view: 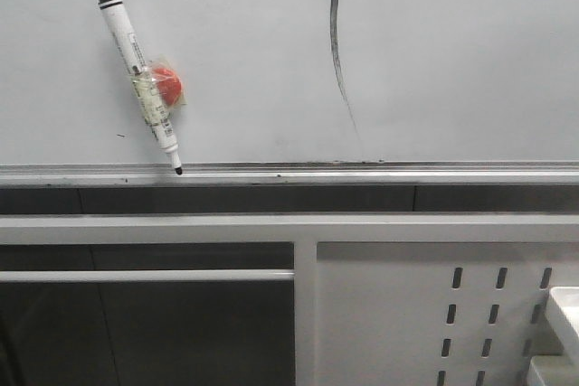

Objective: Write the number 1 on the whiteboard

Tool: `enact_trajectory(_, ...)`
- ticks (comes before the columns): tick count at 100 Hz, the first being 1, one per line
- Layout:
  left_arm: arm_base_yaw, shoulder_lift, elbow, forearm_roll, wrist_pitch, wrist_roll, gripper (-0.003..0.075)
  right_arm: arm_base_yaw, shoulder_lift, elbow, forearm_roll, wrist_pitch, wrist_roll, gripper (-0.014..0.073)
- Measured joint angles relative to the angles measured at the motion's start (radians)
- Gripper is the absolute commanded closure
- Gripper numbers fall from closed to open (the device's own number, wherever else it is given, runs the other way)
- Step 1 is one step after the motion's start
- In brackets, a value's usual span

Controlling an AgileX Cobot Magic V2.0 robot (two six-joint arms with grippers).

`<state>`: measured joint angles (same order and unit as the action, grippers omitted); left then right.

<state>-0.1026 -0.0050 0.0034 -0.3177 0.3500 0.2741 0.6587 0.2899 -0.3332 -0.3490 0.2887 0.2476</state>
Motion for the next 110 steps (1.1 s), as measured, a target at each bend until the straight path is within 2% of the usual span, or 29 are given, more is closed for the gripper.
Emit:
enact_trajectory(16, 0.0, 0.0, 0.0, 0.0, 0.0, 0.0, 0.074, -0.247, -0.008, 0.206, 0.047, -0.273, 0.002, 0.0643)
enact_trajectory(27, 0.0, 0.0, 0.0, 0.0, 0.0, 0.0, 0.074, -0.352, -0.06, 0.329, 0.074, -0.315, 0.002, 0.0643)
enact_trajectory(32, 0.0, 0.0, 0.0, 0.0, 0.0, 0.0, 0.074, -0.377, -0.104, 0.342, 0.08, -0.267, 0.002, 0.0643)
enact_trajectory(44, 0.0, 0.0, 0.0, 0.0, 0.0, 0.0, 0.074, -0.406, -0.247, 0.342, 0.135, -0.121, 0.002, 0.0643)
enact_trajectory(56, 0.0, 0.0, 0.0, -0.004, 0.0, 0.0, 0.074, -0.43, -0.293, 0.342, 0.219, 0.032, -0.039, 0.0643)
enact_trajectory(77, 0.0, 0.0, 0.0, -0.006, 0.0, 0.0, 0.074, -0.445, -0.296, 0.34, 0.24, 0.041, -0.231, 0.0643)
enact_trajectory(110, 0.0, 0.0, 0.0, -0.006, 0.0, 0.0, 0.074, -0.446, -0.296, 0.34, 0.242, 0.041, -0.265, 0.0643)
